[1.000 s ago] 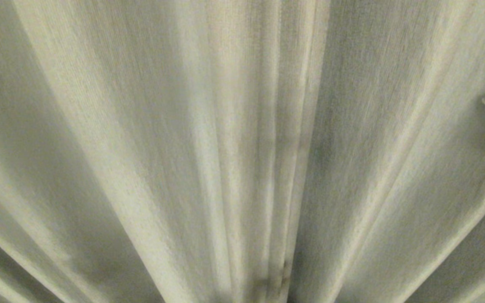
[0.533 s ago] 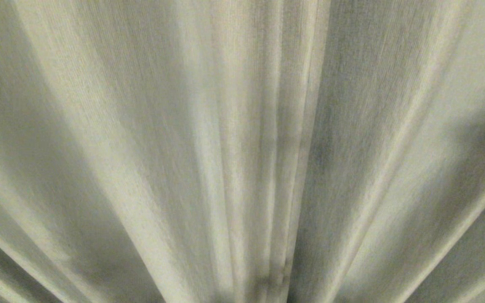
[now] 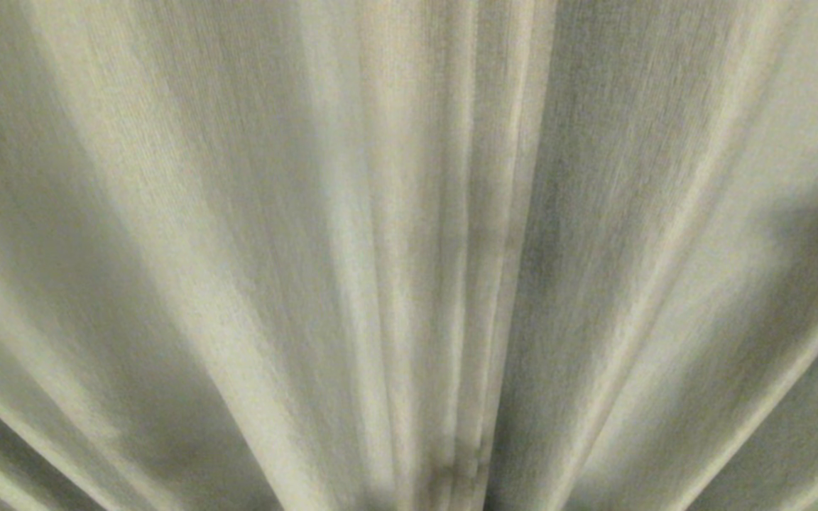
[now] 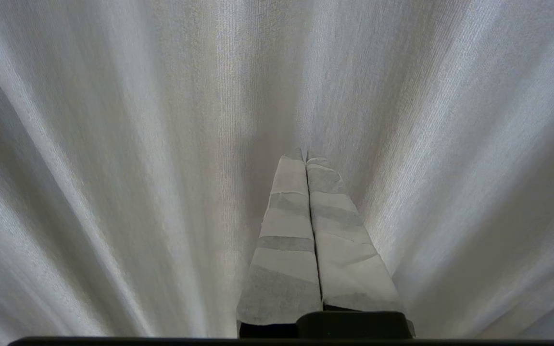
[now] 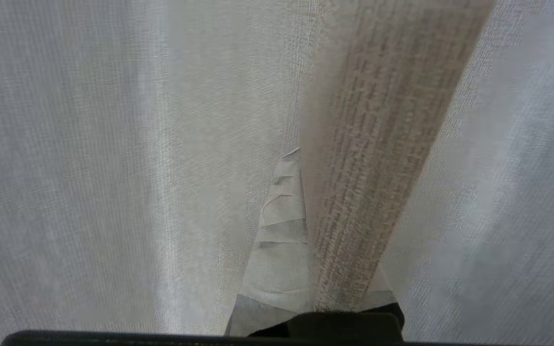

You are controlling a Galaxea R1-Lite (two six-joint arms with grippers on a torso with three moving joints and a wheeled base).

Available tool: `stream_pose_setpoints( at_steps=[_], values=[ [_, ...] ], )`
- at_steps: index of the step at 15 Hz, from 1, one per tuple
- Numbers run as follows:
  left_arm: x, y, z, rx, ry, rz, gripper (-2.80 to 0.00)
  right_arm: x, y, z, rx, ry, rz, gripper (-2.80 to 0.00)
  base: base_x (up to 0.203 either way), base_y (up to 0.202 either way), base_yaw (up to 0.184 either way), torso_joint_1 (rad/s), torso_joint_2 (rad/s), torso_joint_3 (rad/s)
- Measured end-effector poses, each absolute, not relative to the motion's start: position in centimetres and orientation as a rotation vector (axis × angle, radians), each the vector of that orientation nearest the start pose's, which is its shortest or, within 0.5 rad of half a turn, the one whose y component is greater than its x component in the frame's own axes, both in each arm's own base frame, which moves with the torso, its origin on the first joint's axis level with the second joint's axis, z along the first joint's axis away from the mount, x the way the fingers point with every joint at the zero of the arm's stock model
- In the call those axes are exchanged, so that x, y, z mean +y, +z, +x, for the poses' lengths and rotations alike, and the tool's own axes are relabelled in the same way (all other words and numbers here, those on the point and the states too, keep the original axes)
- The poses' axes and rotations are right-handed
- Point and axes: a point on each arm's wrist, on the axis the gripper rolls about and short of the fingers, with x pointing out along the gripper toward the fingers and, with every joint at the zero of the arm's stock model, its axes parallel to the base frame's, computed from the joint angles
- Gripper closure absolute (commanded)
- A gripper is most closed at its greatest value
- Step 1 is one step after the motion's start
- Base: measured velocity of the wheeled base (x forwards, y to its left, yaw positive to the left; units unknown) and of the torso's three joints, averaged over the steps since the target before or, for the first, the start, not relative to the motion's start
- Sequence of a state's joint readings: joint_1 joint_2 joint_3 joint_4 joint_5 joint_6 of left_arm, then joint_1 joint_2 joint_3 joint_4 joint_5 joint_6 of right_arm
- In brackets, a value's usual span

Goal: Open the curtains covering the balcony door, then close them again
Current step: Pull the outer curtains open on both sides

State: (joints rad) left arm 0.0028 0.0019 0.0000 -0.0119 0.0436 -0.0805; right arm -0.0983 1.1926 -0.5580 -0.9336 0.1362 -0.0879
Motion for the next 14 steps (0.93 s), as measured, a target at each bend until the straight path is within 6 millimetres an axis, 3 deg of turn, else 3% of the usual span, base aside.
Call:
stream_pose_setpoints(
  at_steps=[14],
  values=[
    [0.1,7.7,-2.3,-0.012,0.046,-0.081,0.00,-7.0,27.0,14.9,-0.286,-0.331,-0.175,0.00,0.000,0.000,0.000,0.000,0.00,0.000]
  ],
)
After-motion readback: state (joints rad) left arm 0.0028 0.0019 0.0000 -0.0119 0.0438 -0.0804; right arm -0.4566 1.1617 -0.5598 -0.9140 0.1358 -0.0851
